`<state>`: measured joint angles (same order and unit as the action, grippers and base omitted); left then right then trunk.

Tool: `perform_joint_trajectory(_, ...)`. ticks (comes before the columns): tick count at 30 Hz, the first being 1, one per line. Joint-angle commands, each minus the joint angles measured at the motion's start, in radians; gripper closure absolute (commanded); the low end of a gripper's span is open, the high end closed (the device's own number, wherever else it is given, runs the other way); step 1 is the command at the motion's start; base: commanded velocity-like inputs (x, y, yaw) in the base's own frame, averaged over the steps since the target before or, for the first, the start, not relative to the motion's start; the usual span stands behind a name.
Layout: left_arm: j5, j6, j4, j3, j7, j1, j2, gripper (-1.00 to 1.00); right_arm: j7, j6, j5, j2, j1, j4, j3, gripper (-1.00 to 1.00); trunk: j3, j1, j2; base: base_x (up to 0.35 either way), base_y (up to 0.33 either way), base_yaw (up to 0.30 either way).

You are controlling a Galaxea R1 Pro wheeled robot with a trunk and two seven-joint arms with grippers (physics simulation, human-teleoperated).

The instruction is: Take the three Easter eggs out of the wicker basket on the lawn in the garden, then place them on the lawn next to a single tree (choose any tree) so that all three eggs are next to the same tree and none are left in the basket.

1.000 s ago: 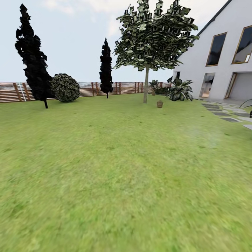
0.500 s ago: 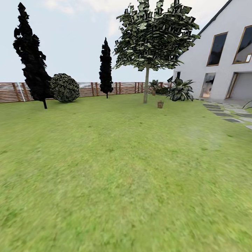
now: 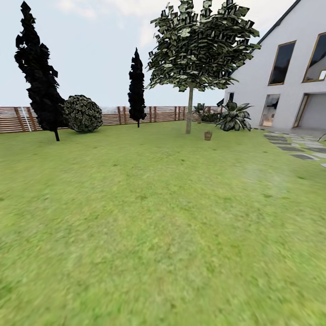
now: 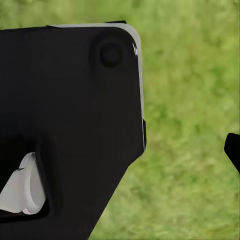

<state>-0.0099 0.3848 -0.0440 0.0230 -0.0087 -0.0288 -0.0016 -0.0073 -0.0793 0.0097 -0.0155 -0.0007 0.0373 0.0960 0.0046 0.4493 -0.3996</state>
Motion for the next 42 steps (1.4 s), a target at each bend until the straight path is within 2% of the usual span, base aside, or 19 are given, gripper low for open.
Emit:
perform_joint_trajectory(1,-0.001,0.003,0.001,0.002,-0.001,0.0,0.0,-1.0,0.0,-0.004,0.001,0.0,0.0,-0.001,0.007,-1.0,0.0,0.001,0.0,0.261,0.0,0.0)
perform_joint_trajectory(42,-0.001,0.004,0.001,0.003,-0.001,0.0,-0.001,-1.0,0.0,-0.004,0.001,0.0,0.0,-0.001,0.007,-1.0,0.0,0.001,0.0,0.295,0.0,0.0)
